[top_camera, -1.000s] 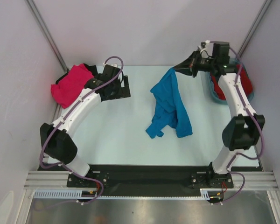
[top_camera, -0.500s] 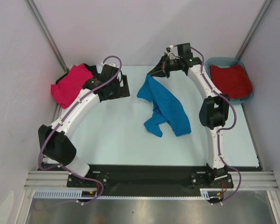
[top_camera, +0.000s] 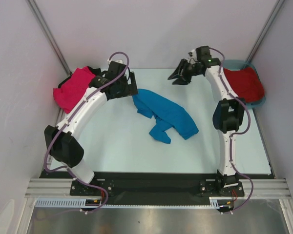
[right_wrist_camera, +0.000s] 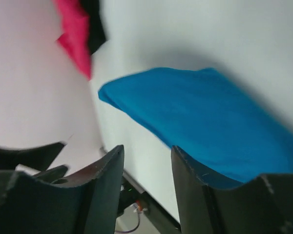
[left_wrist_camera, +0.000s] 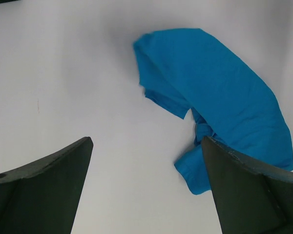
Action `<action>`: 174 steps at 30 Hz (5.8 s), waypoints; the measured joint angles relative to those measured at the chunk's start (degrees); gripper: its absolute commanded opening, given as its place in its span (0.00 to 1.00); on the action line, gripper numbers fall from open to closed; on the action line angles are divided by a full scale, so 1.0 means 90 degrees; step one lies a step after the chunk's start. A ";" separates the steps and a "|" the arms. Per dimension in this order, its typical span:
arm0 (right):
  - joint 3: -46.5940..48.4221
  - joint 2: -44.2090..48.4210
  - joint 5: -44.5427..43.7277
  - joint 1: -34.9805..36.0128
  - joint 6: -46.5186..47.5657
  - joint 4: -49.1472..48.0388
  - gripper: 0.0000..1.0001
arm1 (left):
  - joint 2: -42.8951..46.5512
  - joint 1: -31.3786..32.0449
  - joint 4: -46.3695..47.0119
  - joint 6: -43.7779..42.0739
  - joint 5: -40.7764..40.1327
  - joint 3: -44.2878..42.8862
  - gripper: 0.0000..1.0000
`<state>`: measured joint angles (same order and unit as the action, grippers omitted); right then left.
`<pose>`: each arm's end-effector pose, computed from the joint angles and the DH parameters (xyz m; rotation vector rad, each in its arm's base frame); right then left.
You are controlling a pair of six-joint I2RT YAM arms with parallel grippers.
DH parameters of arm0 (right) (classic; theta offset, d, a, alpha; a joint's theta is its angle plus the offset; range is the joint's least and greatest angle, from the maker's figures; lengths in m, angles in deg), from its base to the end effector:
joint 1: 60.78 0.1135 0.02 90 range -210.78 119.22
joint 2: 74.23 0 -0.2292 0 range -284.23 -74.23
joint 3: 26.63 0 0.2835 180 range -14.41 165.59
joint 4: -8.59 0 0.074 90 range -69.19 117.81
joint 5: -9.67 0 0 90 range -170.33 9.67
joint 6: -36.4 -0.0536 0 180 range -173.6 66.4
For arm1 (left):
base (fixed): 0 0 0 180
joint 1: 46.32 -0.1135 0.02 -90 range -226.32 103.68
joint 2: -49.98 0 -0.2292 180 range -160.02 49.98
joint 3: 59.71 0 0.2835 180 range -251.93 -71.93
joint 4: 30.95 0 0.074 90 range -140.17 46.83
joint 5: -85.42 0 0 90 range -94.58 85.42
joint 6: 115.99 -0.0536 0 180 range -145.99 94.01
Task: Fold and stack the t-shirts
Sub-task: Move the tshirt to the center of the board, then flatten the tshirt out
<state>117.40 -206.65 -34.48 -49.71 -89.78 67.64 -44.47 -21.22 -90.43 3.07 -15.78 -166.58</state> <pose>0.5104 0.1390 0.2577 0.1387 2.4800 1.3322 0.3674 -0.1606 0.3103 -0.1740 2.3765 -0.2185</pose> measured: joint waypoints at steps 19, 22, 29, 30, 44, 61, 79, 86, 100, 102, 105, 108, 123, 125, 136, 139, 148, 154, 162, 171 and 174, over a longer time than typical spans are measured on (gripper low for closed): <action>-0.6166 0.5408 -0.2378 -0.1027 -0.1792 0.0435 0.50 | -0.0561 0.0000 0.0012 0.0058 0.0605 -0.0376 0.99; -0.7259 0.5763 -0.2424 -0.0964 -0.2127 -0.0046 0.50 | -0.0566 0.0000 0.0022 0.0092 0.0678 -0.0374 0.99; -0.9743 0.6720 -0.2732 -0.0806 -0.2878 -0.0950 0.50 | -0.0566 0.0000 0.0073 0.0119 0.0826 -0.0257 0.99; -0.9899 0.6841 -0.2759 -0.0784 -0.2939 -0.1064 0.50 | -0.0566 0.0000 0.0100 0.0124 0.0843 -0.0194 0.99; -1.1417 0.6023 -0.2778 -0.0636 -0.3325 -0.4099 0.48 | -0.0442 0.0000 0.0085 0.0168 0.0984 0.0270 0.98; -1.1205 0.4881 -0.2375 -0.0478 -0.3223 -0.6057 0.09 | -0.0138 0.0000 0.0063 0.0165 0.0882 0.0362 0.98; -0.8820 0.5472 -0.1350 -0.1042 -0.3150 -0.6098 0.00 | -0.0381 0.0000 0.0102 0.0155 0.0925 0.0121 0.98; -0.7354 0.3417 -0.1275 -0.1341 -0.3475 -0.6856 0.00 | -0.0532 0.0000 0.0104 0.0143 0.0930 -0.0085 0.98; -0.4665 0.1132 -0.0947 -0.1826 -0.4005 -0.7315 0.00 | -0.1200 -0.0022 0.0595 -0.0100 0.0678 -0.0165 1.00; -0.4653 0.1103 -0.0835 -0.1897 -0.4099 -0.7400 0.00 | -0.1588 -0.0039 0.0843 -0.0141 0.0787 -0.0165 1.00; -0.4590 0.1049 -0.0639 -0.1967 -0.4199 -0.7465 0.00 | -0.2113 -0.0056 0.1256 -0.0240 0.0940 -0.0165 0.99; -0.4488 0.0991 -0.0449 -0.2011 -0.4231 -0.7504 0.00 | -0.2620 -0.0066 0.1503 -0.0279 0.1025 -0.0274 0.98; -0.4260 0.0835 0.0012 -0.2205 -0.4306 -0.7504 0.00 | -0.3211 -0.0114 0.2533 0.0299 0.2186 -0.0204 0.85; -0.4260 0.0801 0.0015 -0.2225 -0.4313 -0.7502 0.00 | -0.3211 -0.0114 0.2591 0.0406 0.2314 -0.0095 0.87; -0.4260 0.0748 0.0085 -0.2251 -0.4337 -0.7584 0.00 | -0.3211 -0.0114 0.2329 0.0668 0.1928 -0.0002 0.95; -0.4260 0.0716 0.0090 -0.2261 -0.4362 -0.7604 0.00 | -0.3211 -0.0114 0.2261 0.0784 0.1931 -0.0005 0.92; -0.4260 0.0704 0.0134 -0.2297 -0.4367 -0.7618 0.00 | -0.3347 -0.0114 0.2540 0.1044 0.2302 -0.0005 0.73; -0.4260 0.0704 0.0134 -0.2297 -0.4364 -0.7613 0.00 | -0.3521 -0.0126 0.2827 0.1280 0.2679 0.0032 0.25; -0.4262 0.0704 0.0138 -0.2310 -0.4362 -0.7611 0.00 | -0.3519 -0.0143 0.2868 0.1188 0.2732 0.0131 0.00; -0.4435 0.1379 0.0673 -0.2463 -0.3789 -0.6717 0.00 | -0.2084 -0.0143 0.1877 0.0068 0.1406 0.0233 0.00; -0.4755 0.2232 0.0867 -0.2489 -0.3577 -0.6421 0.00 | -0.1069 -0.0143 0.1727 -0.0279 0.1027 0.0233 0.00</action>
<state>74.60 -186.56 -26.68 -72.11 -121.98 9.85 -54.09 -22.51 -74.89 0.55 -6.54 -164.48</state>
